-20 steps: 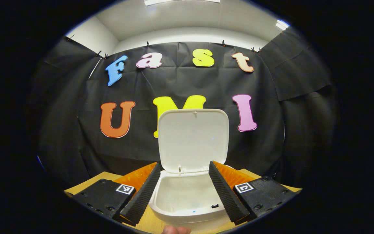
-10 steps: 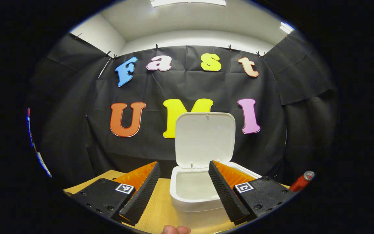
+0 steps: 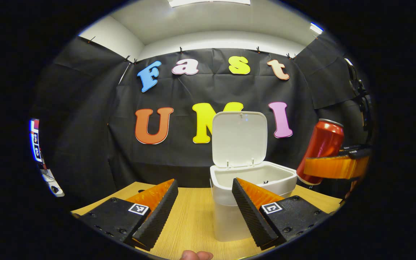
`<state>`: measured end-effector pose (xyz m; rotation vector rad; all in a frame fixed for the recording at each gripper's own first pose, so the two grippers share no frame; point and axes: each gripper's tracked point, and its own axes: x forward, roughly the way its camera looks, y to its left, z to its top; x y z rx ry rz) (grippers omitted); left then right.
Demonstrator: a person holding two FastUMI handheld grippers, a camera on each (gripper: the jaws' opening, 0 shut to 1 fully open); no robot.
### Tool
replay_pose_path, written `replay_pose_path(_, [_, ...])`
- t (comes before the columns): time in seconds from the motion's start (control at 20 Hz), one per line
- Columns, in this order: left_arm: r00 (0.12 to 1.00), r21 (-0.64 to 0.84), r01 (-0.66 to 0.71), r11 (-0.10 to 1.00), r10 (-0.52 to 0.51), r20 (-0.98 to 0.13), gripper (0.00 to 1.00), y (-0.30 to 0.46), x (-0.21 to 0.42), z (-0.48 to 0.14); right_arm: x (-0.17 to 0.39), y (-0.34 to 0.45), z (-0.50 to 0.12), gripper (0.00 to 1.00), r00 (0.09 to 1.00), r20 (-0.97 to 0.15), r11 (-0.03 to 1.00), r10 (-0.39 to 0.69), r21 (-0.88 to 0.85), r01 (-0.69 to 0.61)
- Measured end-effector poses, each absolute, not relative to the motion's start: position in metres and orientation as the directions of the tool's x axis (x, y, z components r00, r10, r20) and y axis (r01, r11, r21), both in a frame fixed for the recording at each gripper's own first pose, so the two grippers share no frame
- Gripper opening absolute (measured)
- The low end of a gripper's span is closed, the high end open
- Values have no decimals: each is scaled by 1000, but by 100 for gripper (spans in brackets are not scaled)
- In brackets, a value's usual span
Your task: Press the lid of the desktop garbage bin to open it, pick up the crumpled paper on the desktop and throw it into the bin, then pick up the pop can on the desktop and drop it into the bin, and finally close the garbage bin lid.
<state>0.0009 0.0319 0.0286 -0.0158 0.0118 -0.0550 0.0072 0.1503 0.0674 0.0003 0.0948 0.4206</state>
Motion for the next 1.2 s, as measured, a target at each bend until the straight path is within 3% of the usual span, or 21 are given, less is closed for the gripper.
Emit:
replay_pose_path(0.65, [999,-36,-2,999,0,-39,97,70,-21,5,107,187,65,80,912,-206,925,354,-64,-374])
replay_pose_path(1.2, [999,-32,6,999,-7,-41,97,70,-20,4,141,181,50,80,914,-284,946,291,-58,-319])
